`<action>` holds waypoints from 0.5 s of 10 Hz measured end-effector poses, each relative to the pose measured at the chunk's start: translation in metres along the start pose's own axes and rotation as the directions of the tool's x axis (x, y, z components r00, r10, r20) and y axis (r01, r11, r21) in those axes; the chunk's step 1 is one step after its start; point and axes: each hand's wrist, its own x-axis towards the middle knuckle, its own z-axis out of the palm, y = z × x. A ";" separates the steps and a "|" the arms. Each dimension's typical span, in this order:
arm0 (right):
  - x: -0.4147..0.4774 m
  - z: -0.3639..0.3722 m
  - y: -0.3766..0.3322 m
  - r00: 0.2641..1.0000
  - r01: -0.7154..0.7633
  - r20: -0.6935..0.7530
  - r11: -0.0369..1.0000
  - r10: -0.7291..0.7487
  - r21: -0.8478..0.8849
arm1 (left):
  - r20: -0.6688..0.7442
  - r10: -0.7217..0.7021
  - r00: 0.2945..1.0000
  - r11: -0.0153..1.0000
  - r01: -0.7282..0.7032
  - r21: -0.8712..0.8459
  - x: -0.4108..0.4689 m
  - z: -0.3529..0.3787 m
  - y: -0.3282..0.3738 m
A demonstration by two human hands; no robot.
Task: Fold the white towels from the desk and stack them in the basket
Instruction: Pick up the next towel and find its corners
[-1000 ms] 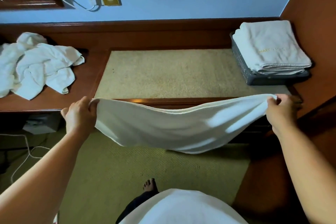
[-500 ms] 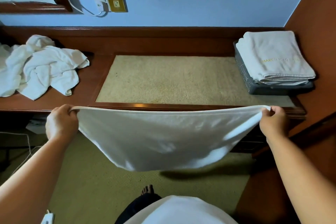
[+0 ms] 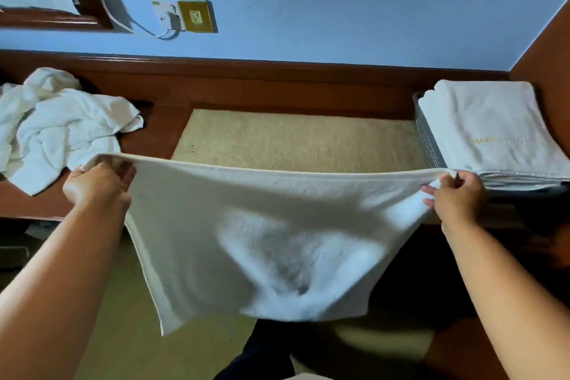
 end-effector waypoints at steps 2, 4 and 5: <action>0.093 0.095 -0.051 0.997 -0.041 0.069 0.999 0.040 0.010 | 0.089 -0.141 0.986 0.987 0.147 -0.065 0.158 0.112 -0.032; 0.171 0.177 -0.097 0.998 -0.028 0.059 0.997 0.032 -0.067 | 0.005 -0.128 0.992 0.991 0.128 0.031 0.132 0.231 -0.008; 0.213 0.225 -0.111 1.000 -0.012 0.011 0.993 0.013 -0.116 | -0.007 -0.067 0.998 0.971 0.067 0.228 0.214 0.280 -0.027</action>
